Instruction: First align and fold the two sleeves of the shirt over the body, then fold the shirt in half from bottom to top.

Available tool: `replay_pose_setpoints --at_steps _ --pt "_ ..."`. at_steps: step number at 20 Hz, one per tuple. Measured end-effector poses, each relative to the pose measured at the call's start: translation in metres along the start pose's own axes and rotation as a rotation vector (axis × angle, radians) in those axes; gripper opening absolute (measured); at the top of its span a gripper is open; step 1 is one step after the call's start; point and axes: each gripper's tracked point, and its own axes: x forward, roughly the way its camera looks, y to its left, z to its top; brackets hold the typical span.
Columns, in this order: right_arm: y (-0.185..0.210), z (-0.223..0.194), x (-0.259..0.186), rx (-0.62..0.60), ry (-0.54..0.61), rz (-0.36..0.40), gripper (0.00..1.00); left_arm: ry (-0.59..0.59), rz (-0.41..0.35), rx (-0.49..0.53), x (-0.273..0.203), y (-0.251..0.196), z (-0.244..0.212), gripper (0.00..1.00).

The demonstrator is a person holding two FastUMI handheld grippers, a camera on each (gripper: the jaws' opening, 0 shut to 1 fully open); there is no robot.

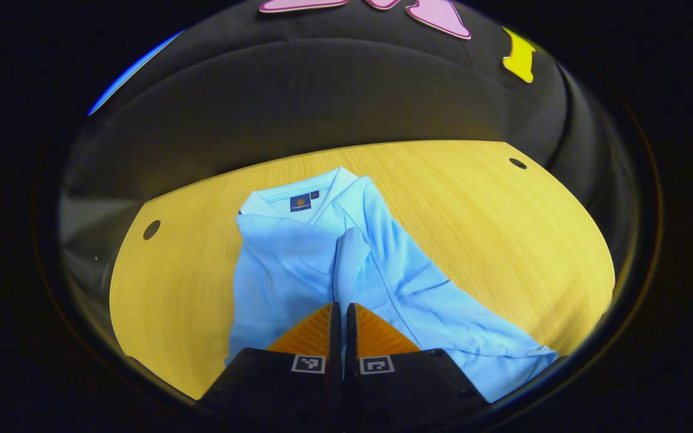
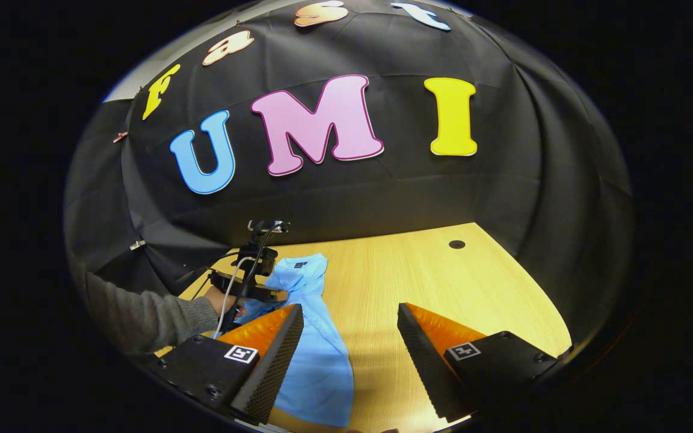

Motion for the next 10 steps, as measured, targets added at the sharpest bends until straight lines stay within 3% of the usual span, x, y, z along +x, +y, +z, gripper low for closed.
replay_pose_setpoints --at_steps 1,4,7,8,10 --pt "-0.001 -0.001 0.0 0.001 0.001 0.0 0.98 0.002 0.002 0.004 0.0 -0.001 0.0 0.02" --pt "-0.001 -0.001 0.0 0.007 0.002 0.0 0.98 0.007 -0.014 0.0 0.0 -0.008 -0.002 0.21" --pt "0.0 0.001 -0.002 0.004 -0.004 0.004 0.98 0.003 -0.027 -0.001 -0.001 -0.014 -0.002 0.53" --pt "0.0 0.0 -0.002 0.002 -0.002 0.005 0.98 0.001 -0.023 0.001 -0.001 -0.014 -0.002 0.53" --pt "0.001 -0.01 -0.002 0.005 0.017 0.008 0.98 -0.016 -0.008 -0.001 -0.006 -0.014 0.0 0.65"
